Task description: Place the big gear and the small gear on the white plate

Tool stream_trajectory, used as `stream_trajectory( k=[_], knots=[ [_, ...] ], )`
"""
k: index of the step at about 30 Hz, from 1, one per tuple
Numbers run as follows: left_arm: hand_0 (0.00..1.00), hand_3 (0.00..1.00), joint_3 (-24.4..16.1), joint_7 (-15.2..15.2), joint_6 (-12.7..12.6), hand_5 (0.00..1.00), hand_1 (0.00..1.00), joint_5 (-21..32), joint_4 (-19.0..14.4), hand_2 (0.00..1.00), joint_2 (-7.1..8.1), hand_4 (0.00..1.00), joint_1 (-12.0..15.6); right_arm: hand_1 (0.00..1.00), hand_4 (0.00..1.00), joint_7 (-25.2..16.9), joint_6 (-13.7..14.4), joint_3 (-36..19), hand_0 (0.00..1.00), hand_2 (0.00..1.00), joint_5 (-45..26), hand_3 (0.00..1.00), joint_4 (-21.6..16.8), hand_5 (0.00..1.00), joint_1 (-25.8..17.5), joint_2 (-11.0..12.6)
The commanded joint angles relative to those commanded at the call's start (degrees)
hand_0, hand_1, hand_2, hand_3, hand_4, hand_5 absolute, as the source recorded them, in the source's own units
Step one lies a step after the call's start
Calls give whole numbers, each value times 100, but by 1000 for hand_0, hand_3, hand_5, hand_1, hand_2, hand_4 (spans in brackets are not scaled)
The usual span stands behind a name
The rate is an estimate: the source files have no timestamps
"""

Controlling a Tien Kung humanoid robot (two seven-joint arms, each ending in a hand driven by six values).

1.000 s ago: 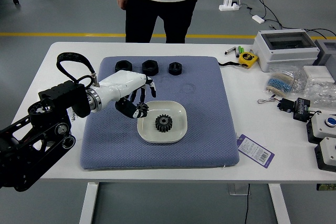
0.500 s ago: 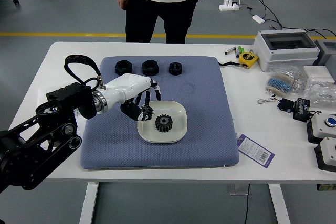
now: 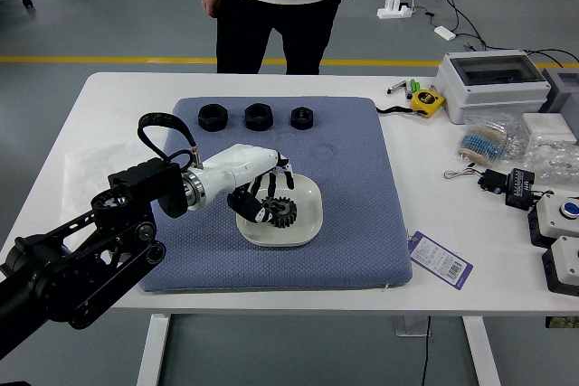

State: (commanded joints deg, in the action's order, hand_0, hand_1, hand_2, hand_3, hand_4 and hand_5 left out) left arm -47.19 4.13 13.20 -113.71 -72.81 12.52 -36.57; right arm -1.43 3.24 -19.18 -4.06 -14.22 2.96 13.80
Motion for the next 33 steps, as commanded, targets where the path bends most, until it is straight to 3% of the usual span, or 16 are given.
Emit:
stream_trajectory(
  k=[11, 12, 17, 18, 29, 30, 33],
  knots=[
    [211, 575, 70, -116, -172, 2, 295, 69, 159, 420, -34, 794, 8, 732, 998, -11, -1, 8, 715, 807, -16, 753, -3, 812, 6, 6],
    [232, 560, 71, -128, -183, 79, 360, 56, 164, 470, -35, 918, 6, 732, 998, -12, -1, 9, 715, 806, -17, 751, -3, 811, 8, 6],
    [232, 560, 68, -208, -228, 79, 360, 107, 176, 470, -37, 918, -3, 732, 998, -19, -6, 27, 715, 806, -34, 751, -1, 811, 25, 11],
    [246, 558, 71, -218, -212, 191, 367, 120, 175, 484, -32, 998, 0, 732, 998, -22, -5, 32, 715, 805, -43, 749, 0, 810, 26, 10],
    [265, 565, 56, -231, -94, 253, 381, 88, 187, 494, 1, 998, 7, 731, 998, -13, 2, 25, 714, 806, -44, 747, 0, 810, 30, 11],
    [300, 601, 48, -237, -102, 309, 441, 85, 178, 517, 3, 998, 9, 730, 998, -13, 1, 27, 714, 805, -43, 747, 0, 810, 29, 12],
    [300, 601, 9, -266, -160, 309, 441, 97, 144, 517, 11, 998, 21, 730, 998, -12, 1, 20, 714, 805, -37, 747, 0, 810, 26, 11]
  ],
)
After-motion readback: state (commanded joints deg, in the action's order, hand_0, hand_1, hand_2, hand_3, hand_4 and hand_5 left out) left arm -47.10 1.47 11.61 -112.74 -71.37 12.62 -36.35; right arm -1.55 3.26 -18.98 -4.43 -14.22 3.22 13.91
